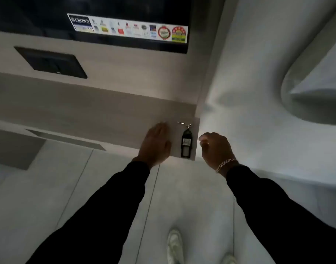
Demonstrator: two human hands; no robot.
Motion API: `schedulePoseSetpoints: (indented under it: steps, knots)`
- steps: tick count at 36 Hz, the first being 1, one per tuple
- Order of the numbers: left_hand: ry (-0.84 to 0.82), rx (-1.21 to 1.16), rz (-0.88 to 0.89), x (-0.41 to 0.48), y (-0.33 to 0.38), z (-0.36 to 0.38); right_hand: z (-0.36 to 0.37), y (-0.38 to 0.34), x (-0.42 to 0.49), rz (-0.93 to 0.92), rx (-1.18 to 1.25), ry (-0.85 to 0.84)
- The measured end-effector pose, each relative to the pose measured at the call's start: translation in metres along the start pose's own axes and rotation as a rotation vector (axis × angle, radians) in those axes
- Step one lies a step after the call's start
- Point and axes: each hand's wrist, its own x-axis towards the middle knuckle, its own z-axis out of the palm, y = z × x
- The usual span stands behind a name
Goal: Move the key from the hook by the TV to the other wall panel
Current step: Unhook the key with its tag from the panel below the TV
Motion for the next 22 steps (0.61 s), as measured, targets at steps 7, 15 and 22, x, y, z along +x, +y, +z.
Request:
schedulePoseSetpoints:
  steps: [7, 15, 22]
  knots:
    - [0.0, 0.194, -0.058, 0.006, 0.003, 0.022, 0.024, -0.013, 0.019, 0.24, 0.261, 0.042]
    - [-0.024, 0.216, -0.058, 0.008, 0.003, 0.02, 0.026, -0.009, 0.028, 0.412, 0.346, 0.021]
    - [0.015, 0.221, -0.054, 0.007, 0.004, 0.02, 0.016, 0.002, 0.027, 0.567, 0.555, -0.076]
